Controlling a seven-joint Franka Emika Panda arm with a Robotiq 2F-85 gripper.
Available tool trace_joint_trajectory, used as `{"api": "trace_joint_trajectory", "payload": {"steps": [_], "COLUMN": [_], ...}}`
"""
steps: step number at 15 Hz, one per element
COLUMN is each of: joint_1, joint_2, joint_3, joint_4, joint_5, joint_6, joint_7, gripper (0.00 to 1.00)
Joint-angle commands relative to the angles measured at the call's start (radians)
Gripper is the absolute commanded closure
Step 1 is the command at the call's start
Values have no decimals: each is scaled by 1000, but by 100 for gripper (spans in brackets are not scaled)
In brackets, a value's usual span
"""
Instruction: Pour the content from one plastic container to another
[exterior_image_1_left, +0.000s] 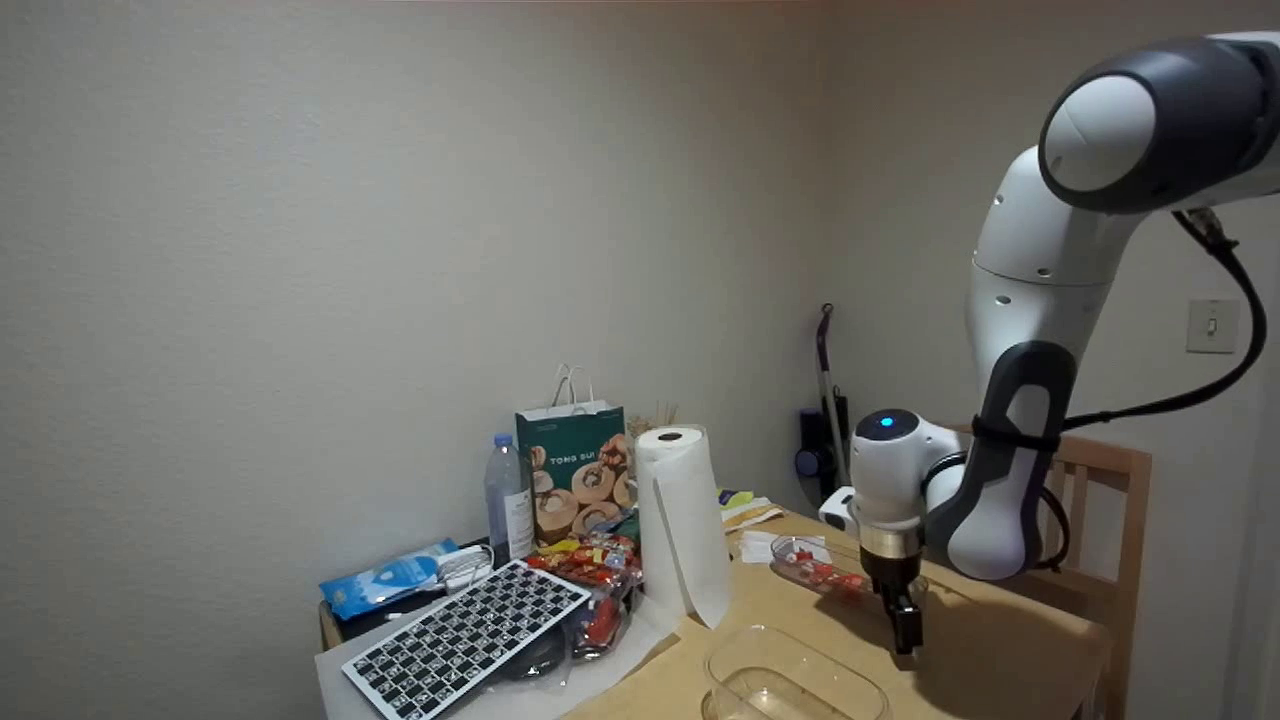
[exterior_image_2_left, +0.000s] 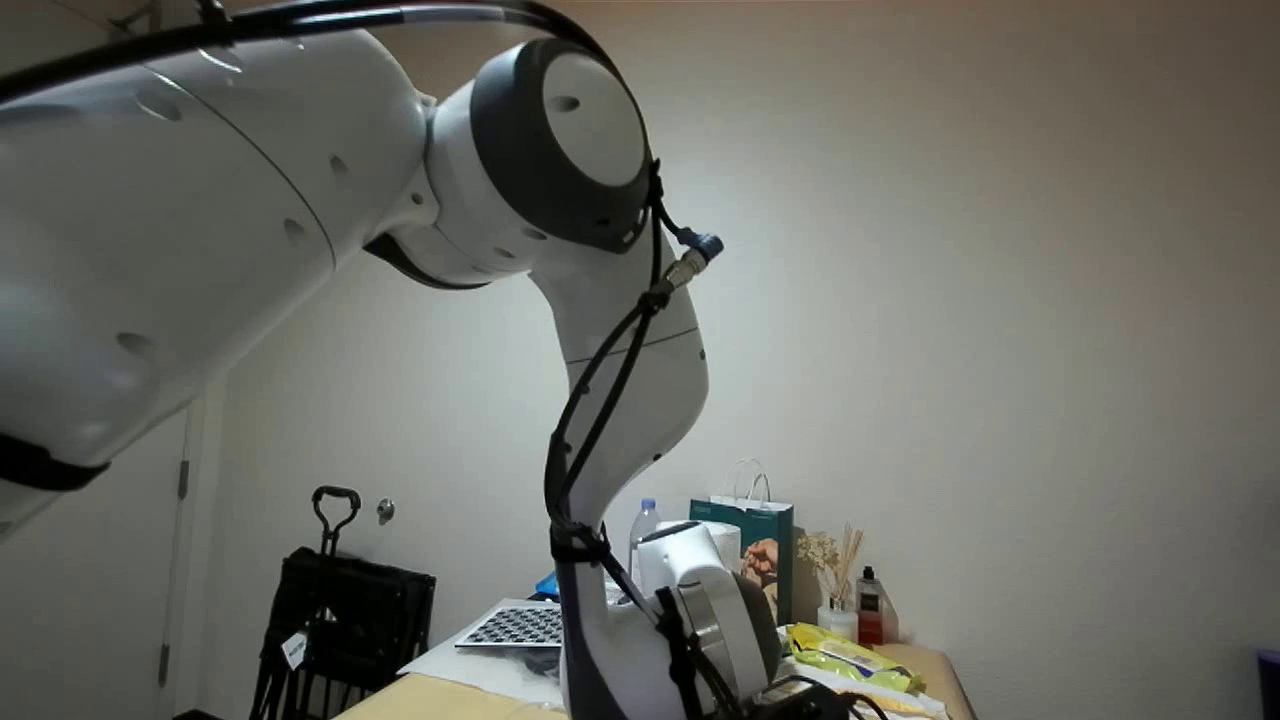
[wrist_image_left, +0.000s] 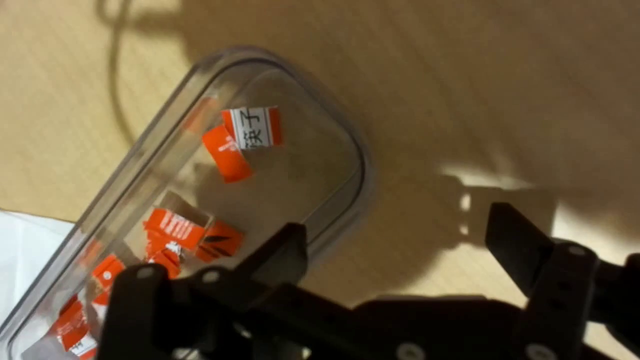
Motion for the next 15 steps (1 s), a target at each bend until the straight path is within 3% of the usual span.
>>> {"api": "trace_joint_trajectory", "payload": {"steps": [1,5,6,7,9,15], "joint_1": [-74,-91,-76,-67,-28,107], "joint_2": [106,135,130,124,71,-50], "joint_3": [63,89,81,82,83,87], "joint_4": [100,163,172,180,166,165], "joint_5": [106,167,177,194,247,420], "joint_6": [-20,-40,-54,-85,-207,-705], "joint_7": [-141,-221,-215,-209,-181,-166], "gripper": [0,0,25,27,41,79]}}
